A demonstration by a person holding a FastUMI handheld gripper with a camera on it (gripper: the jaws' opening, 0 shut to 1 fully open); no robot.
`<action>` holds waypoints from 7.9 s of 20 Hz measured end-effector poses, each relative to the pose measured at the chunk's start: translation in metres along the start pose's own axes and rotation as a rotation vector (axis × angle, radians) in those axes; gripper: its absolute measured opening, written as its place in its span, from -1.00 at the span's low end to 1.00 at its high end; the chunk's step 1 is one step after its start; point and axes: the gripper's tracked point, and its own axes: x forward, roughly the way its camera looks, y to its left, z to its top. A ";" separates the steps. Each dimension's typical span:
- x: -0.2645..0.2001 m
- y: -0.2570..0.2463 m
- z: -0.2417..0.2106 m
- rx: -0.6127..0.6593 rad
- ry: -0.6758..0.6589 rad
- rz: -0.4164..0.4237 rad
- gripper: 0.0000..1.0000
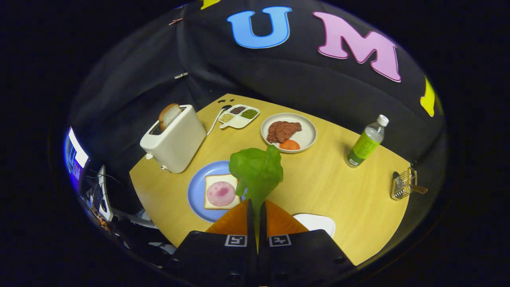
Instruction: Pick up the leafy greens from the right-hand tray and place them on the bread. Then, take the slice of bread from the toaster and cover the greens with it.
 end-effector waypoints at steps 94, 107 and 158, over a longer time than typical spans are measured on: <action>0.075 0.195 0.216 -0.119 -0.243 -0.026 -0.76; 0.077 0.140 0.103 0.054 -0.085 0.069 -0.76; -0.288 -0.064 0.203 0.094 -0.881 -0.356 0.97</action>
